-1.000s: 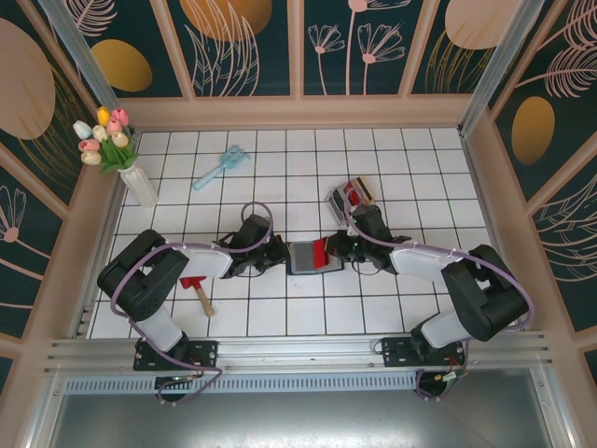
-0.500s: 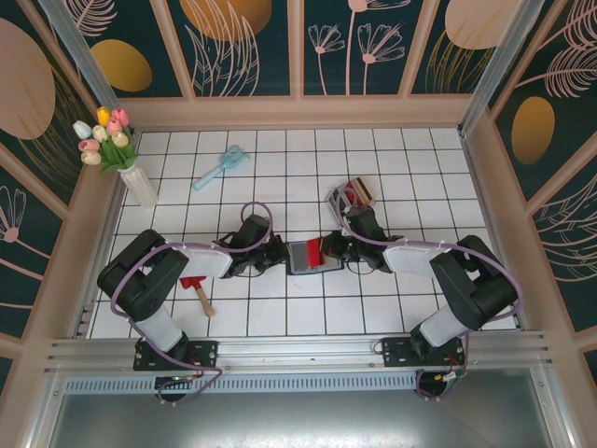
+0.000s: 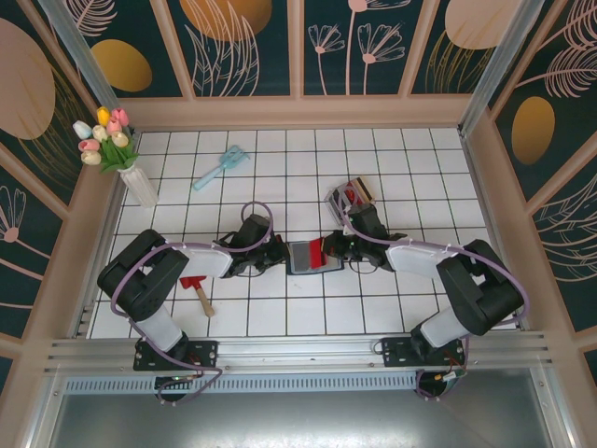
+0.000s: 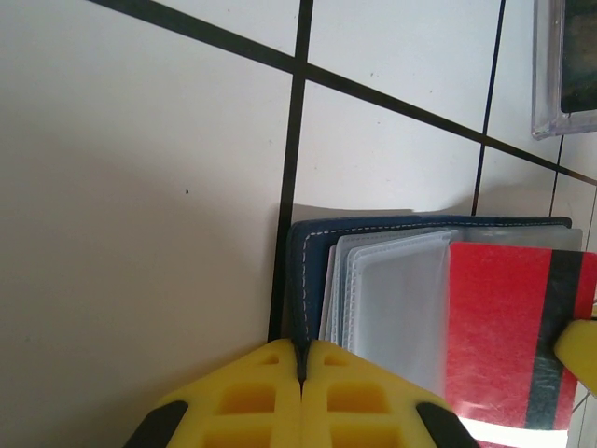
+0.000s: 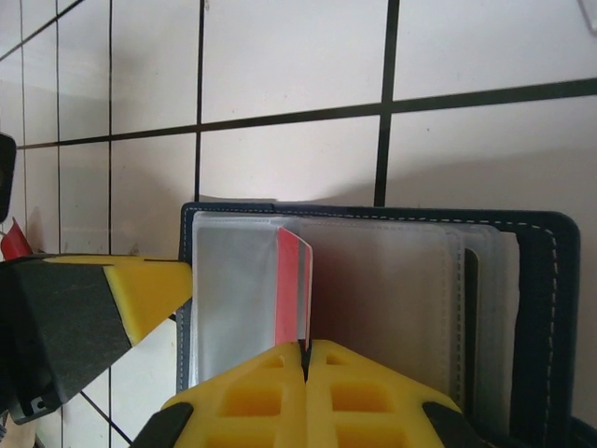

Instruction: Put the credit cards into the card holder

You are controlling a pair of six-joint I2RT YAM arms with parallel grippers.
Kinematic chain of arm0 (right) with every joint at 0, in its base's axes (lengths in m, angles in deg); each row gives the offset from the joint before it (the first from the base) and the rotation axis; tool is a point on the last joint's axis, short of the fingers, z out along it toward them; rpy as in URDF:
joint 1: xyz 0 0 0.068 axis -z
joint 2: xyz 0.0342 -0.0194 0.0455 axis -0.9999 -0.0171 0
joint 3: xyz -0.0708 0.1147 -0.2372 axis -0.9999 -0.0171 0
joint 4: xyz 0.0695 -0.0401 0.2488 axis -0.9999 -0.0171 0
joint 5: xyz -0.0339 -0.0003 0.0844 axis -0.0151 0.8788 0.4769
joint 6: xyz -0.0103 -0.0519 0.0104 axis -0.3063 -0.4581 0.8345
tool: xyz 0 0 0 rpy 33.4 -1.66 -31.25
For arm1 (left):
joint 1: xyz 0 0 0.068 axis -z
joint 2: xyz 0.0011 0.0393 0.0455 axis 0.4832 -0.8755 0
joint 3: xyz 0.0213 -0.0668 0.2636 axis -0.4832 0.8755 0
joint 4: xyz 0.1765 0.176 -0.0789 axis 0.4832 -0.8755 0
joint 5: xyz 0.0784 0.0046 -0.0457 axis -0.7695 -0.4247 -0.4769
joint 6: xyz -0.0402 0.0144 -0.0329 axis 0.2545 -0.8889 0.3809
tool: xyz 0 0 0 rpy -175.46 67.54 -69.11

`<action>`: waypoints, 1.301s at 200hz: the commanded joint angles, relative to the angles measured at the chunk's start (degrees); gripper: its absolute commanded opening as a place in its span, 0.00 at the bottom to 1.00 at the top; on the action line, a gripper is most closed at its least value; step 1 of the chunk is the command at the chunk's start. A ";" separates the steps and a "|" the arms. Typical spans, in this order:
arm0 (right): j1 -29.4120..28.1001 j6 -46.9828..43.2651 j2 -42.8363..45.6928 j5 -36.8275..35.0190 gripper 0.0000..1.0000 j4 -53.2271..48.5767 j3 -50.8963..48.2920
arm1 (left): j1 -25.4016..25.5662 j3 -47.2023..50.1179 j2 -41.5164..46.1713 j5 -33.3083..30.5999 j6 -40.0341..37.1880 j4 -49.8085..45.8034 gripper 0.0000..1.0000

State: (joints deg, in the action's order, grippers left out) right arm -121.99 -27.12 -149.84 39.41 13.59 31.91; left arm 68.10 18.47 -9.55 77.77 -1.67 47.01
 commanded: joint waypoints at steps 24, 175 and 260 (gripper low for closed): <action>0.11 -1.65 -1.39 3.50 0.00 -2.17 -0.50 | 0.06 -0.80 -1.29 -0.53 -0.98 -2.62 0.00; -1.48 8.06 -1.08 0.94 0.00 6.54 -1.55 | 0.02 0.65 -0.44 -0.09 0.01 -0.92 0.00; -4.93 5.31 -5.96 0.22 0.13 -2.34 5.62 | 0.06 1.14 -0.15 0.44 0.39 0.26 0.00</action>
State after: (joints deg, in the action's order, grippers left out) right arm -125.68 -20.25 -155.83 39.56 16.65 34.71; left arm 67.88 18.67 -9.61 77.77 -1.60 47.32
